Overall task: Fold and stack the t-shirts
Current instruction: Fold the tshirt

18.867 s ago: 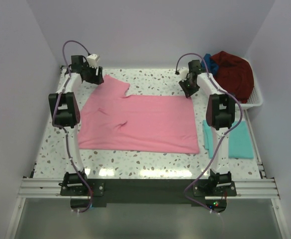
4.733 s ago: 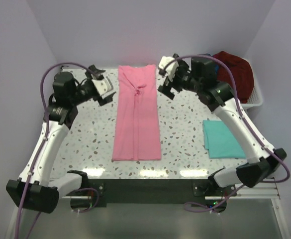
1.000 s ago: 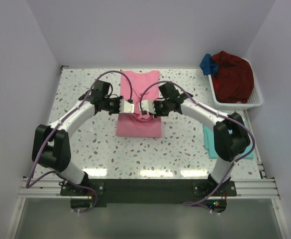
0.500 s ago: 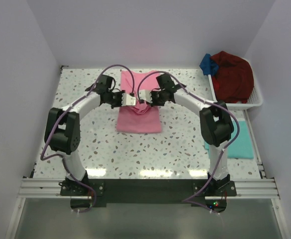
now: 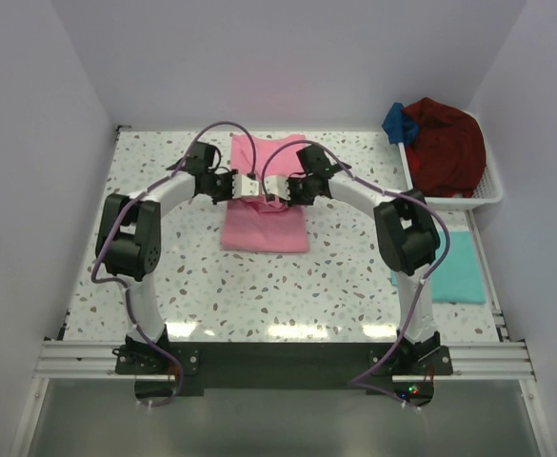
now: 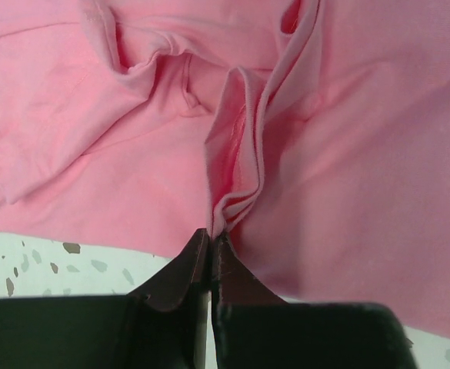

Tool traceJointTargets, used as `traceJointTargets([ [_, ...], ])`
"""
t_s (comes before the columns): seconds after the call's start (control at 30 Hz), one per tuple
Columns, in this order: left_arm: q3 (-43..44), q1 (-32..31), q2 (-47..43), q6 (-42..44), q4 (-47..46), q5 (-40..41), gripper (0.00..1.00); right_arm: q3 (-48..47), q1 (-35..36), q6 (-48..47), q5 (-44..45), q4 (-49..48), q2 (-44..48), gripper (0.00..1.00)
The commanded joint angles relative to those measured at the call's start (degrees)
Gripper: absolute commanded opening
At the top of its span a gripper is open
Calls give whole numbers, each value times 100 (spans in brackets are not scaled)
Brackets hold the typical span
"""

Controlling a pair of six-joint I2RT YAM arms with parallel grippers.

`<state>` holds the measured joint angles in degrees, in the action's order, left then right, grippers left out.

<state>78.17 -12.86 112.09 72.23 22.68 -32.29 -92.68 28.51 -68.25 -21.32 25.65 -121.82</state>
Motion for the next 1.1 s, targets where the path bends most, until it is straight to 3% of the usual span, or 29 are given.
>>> traceJointTargets([
  [0.0, 330, 91, 137, -182, -369, 21, 6, -232, -91, -136, 110, -227, -96, 0],
  [0.2, 365, 100, 234, -226, -536, 30, 15, -241, -127, -84, 154, -262, -140, 0],
  [0.27, 400, 100, 260, -314, -623, 47, 22, -250, -127, -22, 198, -332, -149, 11],
  [0.3, 470, 100, 304, -410, -624, 65, 24, -276, -118, 100, 286, -428, -149, 25],
  [0.33, 514, 100, 330, -455, -607, 91, 27, -311, -118, 162, 330, -447, -158, 31],
  [0.43, 699, 205, 331, -849, -615, 101, 36, -540, -144, 496, 488, -491, -97, 46],
  [0.5, 857, 363, 252, -1313, -616, 22, 41, -671, -170, 725, 559, -430, 0, 50],
  [0.7, 542, 715, -319, -2256, -397, -241, 48, -690, -188, 1243, 498, 271, 623, 52],
  [0.83, -230, 715, -1013, -2178, -132, -707, 56, -322, -162, 1349, 50, 932, 1072, 50],
  [1.07, -1215, 461, -1550, -3511, -26, -1778, 58, 364, 321, 2865, -460, 1285, 1380, 42],
])
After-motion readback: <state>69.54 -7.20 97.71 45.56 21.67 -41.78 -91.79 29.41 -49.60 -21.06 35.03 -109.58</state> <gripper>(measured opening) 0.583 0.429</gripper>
